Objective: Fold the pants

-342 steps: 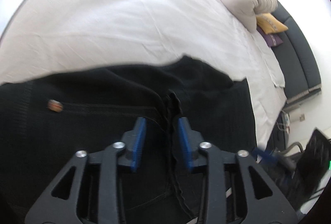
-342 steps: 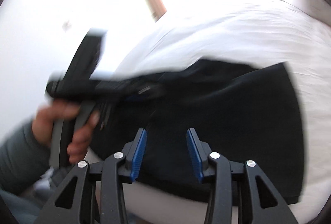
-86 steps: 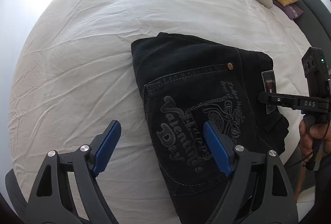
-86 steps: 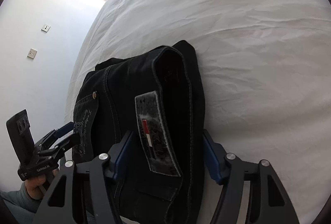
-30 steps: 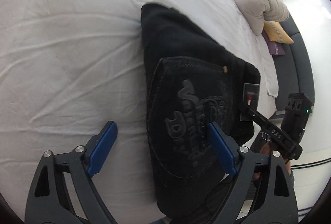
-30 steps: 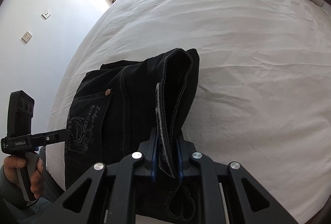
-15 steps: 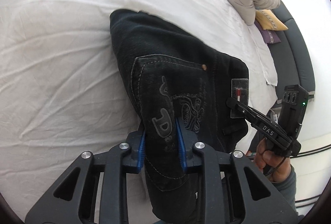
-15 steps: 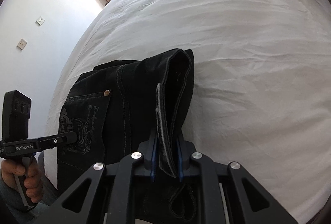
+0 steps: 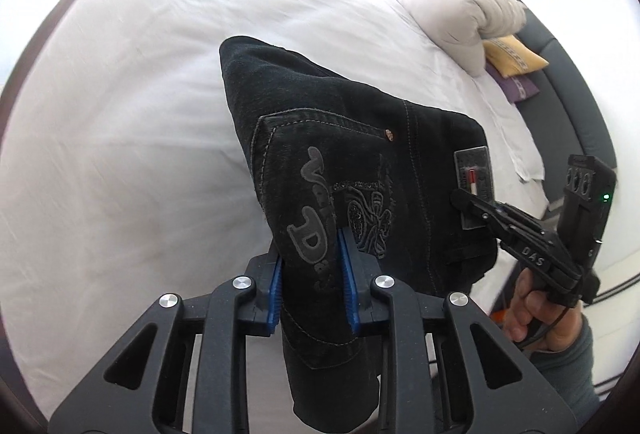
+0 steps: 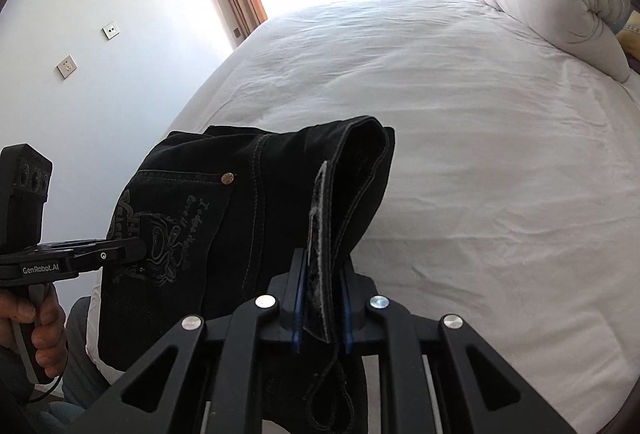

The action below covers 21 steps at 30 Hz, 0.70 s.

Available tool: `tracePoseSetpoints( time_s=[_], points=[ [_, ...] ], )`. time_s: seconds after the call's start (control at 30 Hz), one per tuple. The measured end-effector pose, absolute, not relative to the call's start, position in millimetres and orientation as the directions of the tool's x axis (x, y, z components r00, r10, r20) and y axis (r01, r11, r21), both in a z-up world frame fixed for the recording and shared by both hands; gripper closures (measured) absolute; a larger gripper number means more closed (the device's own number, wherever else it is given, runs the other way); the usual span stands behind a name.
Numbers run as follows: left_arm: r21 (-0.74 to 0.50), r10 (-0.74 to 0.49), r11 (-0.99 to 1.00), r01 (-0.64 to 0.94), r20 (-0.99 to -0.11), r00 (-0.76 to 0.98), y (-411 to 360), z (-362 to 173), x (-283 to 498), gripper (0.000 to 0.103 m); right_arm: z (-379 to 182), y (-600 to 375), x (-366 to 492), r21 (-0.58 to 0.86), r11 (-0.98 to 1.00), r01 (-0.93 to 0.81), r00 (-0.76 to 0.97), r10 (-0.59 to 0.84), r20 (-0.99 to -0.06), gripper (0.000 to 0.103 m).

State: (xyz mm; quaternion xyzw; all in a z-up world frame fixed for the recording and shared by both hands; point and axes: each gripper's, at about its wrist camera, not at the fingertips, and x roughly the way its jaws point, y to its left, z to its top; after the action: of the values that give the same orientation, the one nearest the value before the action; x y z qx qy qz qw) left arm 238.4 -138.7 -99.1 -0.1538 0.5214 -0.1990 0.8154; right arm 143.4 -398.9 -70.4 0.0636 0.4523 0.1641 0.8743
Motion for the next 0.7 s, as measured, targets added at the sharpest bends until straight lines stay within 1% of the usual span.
tracePoseSetpoints(
  time_s=[0.2, 0.4, 0.47, 0.5, 0.53, 0.57, 0.6, 0.7],
  points=[
    [-0.41, -0.434, 0.9, 0.15, -0.803, 0.408, -98.5, -99.6, 286.8, 0.08, -81.9, -371.6, 204.6, 0.305, 0.915, -0.266, 0.517, 0.402, -0.756, 0.088],
    [-0.369, -0.405, 0.914, 0.169, -0.825, 0.393, -87.0, -138.8, 316.0, 0.079, -121.5, -363.9, 254.5, 0.399, 0.887, -0.231, 0.451, 0.462, -0.764, 0.088],
    [-0.384, -0.42, 0.907, 0.172, -0.816, 0.396, -82.2, -148.4, 317.0, 0.075, -136.6, -368.0, 263.6, 0.448, 0.87, -0.207, 0.427, 0.492, -0.758, 0.086],
    [-0.4, -0.432, 0.901, 0.166, -0.809, 0.398, -77.7, -152.5, 316.6, 0.073, -143.9, -372.9, 266.9, 0.483, 0.854, -0.193, 0.409, 0.518, -0.751, 0.083],
    [-0.406, -0.436, 0.899, 0.163, -0.806, 0.4, -73.9, -155.5, 311.6, 0.067, -152.5, -380.6, 269.7, 0.523, 0.835, -0.17, 0.397, 0.544, -0.739, 0.074],
    [-0.405, -0.433, 0.901, 0.159, -0.805, 0.405, -70.3, -157.9, 308.7, 0.058, -158.5, -386.3, 269.7, 0.548, 0.823, -0.152, 0.391, 0.559, -0.731, 0.071],
    [-0.4, -0.426, 0.904, 0.154, -0.806, 0.41, -65.8, -160.2, 306.1, 0.055, -164.8, -391.0, 270.6, 0.566, 0.813, -0.139, 0.385, 0.571, -0.725, 0.066],
    [-0.413, -0.439, 0.897, 0.156, -0.791, 0.427, -59.8, -163.1, 299.7, 0.051, -176.1, -399.7, 266.7, 0.623, 0.772, -0.127, 0.389, 0.617, -0.684, 0.06]
  ],
)
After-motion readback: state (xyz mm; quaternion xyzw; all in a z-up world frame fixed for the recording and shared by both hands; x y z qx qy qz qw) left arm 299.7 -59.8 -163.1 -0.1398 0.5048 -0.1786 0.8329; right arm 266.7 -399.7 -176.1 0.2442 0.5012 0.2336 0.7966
